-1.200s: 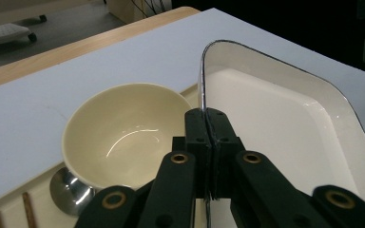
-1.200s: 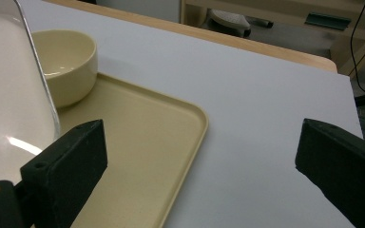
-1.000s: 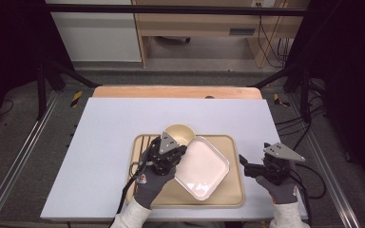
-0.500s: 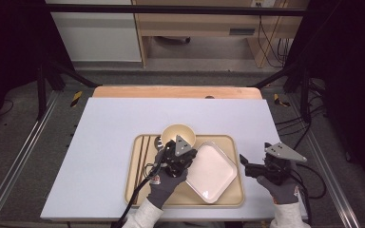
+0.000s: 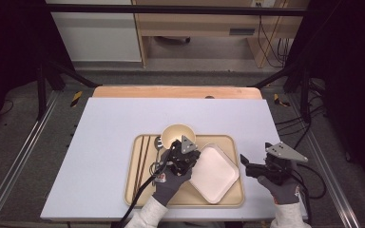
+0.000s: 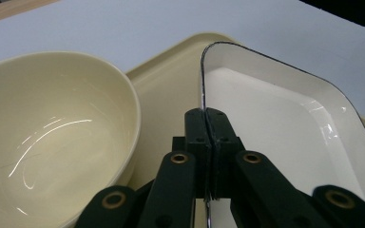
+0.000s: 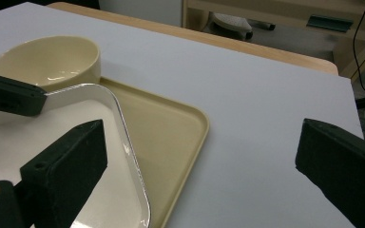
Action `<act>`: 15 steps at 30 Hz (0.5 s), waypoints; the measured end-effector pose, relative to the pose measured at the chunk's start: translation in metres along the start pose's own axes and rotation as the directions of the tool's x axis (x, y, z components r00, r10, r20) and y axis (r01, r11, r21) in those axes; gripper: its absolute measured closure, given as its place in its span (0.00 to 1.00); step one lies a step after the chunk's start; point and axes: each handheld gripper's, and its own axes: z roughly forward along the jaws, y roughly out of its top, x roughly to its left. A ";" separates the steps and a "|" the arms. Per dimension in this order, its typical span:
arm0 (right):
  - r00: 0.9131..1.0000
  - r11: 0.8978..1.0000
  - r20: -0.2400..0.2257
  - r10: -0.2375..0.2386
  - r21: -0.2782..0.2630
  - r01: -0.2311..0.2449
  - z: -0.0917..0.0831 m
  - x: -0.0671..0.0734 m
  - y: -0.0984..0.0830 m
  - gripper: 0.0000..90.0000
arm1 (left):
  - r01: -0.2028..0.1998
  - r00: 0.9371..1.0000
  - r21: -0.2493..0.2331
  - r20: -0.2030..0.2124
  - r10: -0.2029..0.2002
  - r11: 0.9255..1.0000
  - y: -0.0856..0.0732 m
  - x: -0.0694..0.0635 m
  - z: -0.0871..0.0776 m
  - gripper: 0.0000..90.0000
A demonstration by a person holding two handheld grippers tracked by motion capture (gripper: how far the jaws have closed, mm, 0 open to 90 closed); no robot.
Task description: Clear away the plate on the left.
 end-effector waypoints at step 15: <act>1.000 1.000 -0.003 -0.001 0.009 0.001 0.002 0.002 0.000 0.04 | 0.002 1.000 0.063 -0.018 -0.001 0.998 -0.011 0.004 0.017 0.96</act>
